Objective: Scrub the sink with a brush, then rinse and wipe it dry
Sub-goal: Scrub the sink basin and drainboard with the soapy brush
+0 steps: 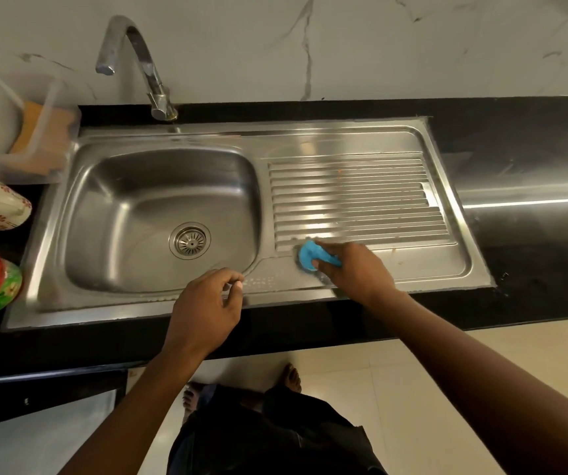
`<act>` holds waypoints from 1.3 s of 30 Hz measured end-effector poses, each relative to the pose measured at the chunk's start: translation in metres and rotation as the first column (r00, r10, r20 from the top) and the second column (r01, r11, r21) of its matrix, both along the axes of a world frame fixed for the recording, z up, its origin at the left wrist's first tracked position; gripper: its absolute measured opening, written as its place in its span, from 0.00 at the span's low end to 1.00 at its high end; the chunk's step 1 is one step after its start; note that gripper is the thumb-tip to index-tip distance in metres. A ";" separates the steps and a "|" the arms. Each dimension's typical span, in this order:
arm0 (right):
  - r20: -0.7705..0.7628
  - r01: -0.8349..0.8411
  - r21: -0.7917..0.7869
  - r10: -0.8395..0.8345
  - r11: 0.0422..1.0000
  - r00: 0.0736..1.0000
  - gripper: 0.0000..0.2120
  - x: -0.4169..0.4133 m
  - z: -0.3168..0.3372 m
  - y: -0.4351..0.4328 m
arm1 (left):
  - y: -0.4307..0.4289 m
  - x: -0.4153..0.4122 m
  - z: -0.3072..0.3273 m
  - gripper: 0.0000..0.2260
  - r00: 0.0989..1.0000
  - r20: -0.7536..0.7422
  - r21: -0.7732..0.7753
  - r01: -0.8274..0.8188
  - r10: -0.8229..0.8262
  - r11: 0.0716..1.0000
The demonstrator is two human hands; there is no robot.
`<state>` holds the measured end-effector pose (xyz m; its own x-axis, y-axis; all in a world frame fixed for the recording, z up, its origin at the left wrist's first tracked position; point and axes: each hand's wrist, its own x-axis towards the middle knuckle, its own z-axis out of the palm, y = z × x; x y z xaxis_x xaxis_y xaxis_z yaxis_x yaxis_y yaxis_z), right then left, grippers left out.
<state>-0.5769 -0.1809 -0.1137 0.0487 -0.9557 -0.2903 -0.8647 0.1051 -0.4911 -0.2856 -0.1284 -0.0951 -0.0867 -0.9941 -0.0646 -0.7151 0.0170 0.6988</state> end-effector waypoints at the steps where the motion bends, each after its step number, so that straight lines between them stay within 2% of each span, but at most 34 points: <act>1: 0.006 -0.034 0.003 0.034 0.999 0.999 0.25 0.002 0.000 0.007 | -0.001 -0.002 0.000 0.07 1.000 0.002 -0.001 0.001 -0.001 1.000; 4: -0.005 -0.074 0.007 0.074 0.997 0.997 0.26 -0.018 0.006 0.027 | -0.004 -0.009 -0.001 0.07 1.000 -0.008 -0.007 -0.005 0.005 1.000; 8: -0.035 0.032 0.029 -0.031 0.999 0.999 0.25 -0.063 0.012 0.026 | -0.008 -0.016 -0.005 0.08 1.000 -0.009 0.006 0.028 -0.028 1.000; 13: -0.020 0.122 -0.037 -0.123 0.992 0.992 0.25 -0.043 0.003 -0.002 | -0.011 -0.025 -0.005 0.07 0.999 -0.014 0.023 0.047 -0.047 0.999; 17: 0.024 0.049 -0.013 -0.049 0.999 0.999 0.25 -0.012 -0.008 0.004 | -0.016 -0.030 -0.006 0.07 0.998 0.004 0.025 0.061 -0.061 0.998; 20: 0.012 -0.028 -0.005 0.028 1.000 1.000 0.26 -0.028 -0.006 0.025 | -0.020 -0.033 -0.006 0.07 0.998 0.009 0.016 0.068 -0.068 0.998; 24: -0.040 0.077 0.019 -0.076 0.997 0.996 0.27 -0.077 0.001 0.031 | -0.023 -0.037 -0.007 0.06 0.996 0.007 0.023 0.090 -0.090 0.996; 28: -0.031 0.154 -0.023 -0.154 0.988 0.988 0.25 -0.080 0.005 0.016 | -0.026 -0.040 -0.007 0.06 0.996 -0.002 0.029 0.094 -0.094 0.995; 34: 0.028 0.086 -0.010 -0.086 0.996 0.996 0.26 -0.045 -0.004 0.017 | -0.029 -0.047 -0.005 0.07 0.994 0.010 0.019 0.108 -0.108 0.994; 39: -0.010 0.094 -0.027 -0.094 0.995 0.995 0.28 -0.079 -0.001 0.042 | -0.033 -0.053 -0.005 0.07 0.992 0.004 0.020 0.125 -0.125 0.992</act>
